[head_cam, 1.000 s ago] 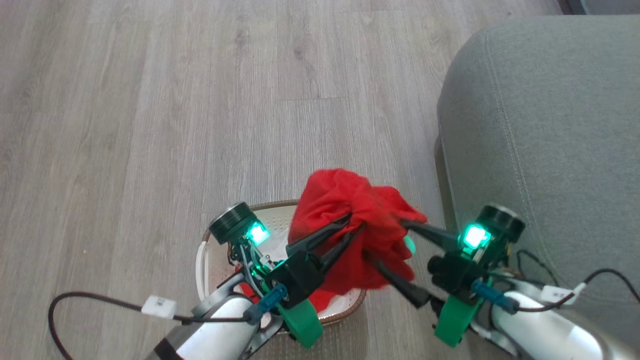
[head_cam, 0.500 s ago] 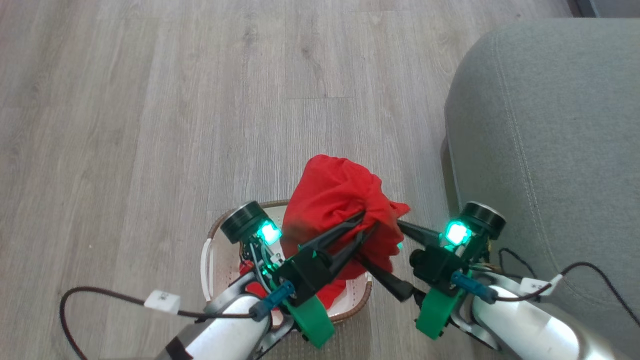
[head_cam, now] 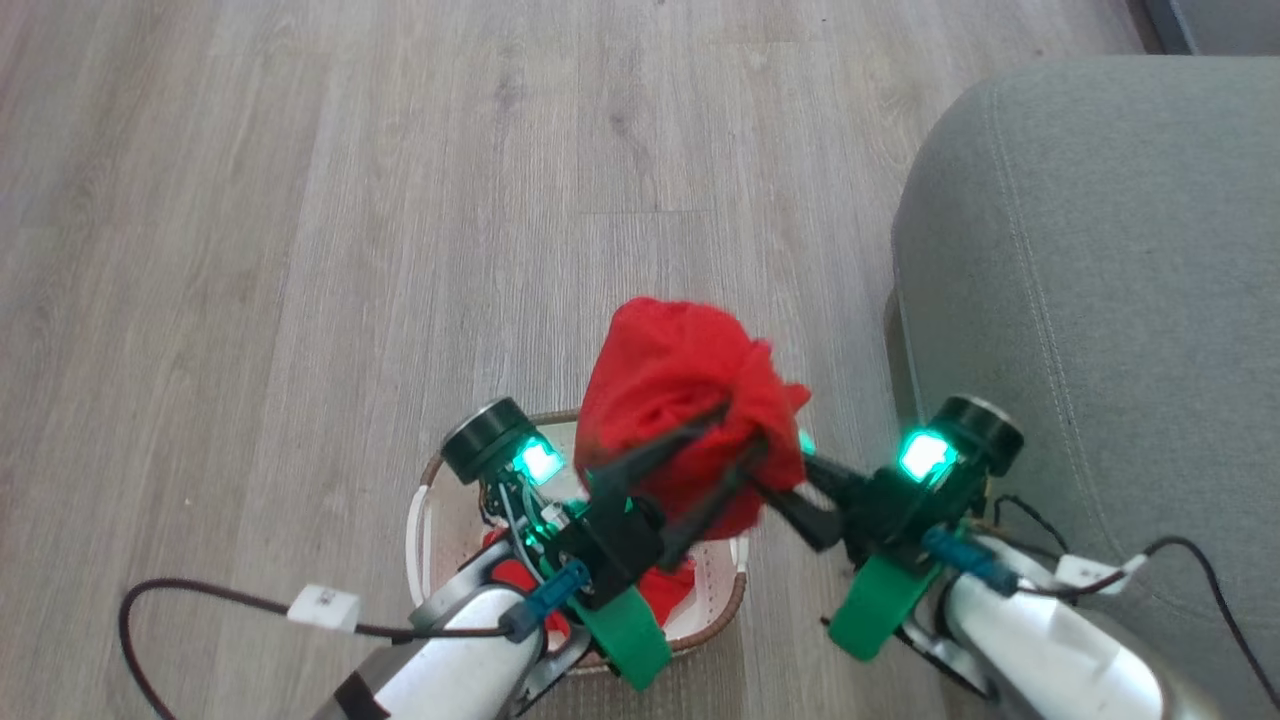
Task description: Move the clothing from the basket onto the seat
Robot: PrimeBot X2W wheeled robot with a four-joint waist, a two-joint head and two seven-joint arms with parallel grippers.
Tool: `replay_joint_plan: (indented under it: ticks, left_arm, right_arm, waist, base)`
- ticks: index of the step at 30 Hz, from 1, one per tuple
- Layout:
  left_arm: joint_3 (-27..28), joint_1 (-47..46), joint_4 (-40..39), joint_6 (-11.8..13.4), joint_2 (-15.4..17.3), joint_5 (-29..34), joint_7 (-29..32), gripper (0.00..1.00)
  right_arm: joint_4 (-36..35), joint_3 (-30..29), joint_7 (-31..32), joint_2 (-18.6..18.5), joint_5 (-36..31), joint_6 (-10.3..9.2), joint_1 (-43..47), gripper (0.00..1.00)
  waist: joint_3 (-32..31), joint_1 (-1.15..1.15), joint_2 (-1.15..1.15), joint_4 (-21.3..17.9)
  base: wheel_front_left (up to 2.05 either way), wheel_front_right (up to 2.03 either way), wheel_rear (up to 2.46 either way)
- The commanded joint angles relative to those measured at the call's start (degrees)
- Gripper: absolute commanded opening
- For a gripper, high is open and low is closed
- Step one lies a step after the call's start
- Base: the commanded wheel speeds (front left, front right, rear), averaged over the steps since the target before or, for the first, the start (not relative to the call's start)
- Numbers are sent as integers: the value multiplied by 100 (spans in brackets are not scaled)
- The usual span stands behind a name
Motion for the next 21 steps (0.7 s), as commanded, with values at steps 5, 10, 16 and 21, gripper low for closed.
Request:
replay_joint_plan:
  ticks: [5,10,16,21]
  left_arm:
    - [470,31,-165,191,-79,-7,-27,100]
    - [766,275,-90,337,-119,-69,-27,100]
    - [1114,551,112,383,-228,-202,-27,100]
    - [1453,758,261,241,-389,-462,-27,100]
  right_arm:
    - [-425,-723,-37,13,218,-1,161,0]
    - [-560,-1453,-37,30,278,-1,382,0]
    - [-550,-2449,-37,190,304,-1,675,0]
    - [-517,-2948,-37,279,291,-1,882,0]
  waist:
    - [-47,0,0,-34]
    - [-89,0,0,-70]
    - [-107,0,0,-64]
    - [-97,0,0,-39]
  base:
    - [0,0,0]
    - [0,0,0]
    - [0,0,0]
    - [0,0,0]
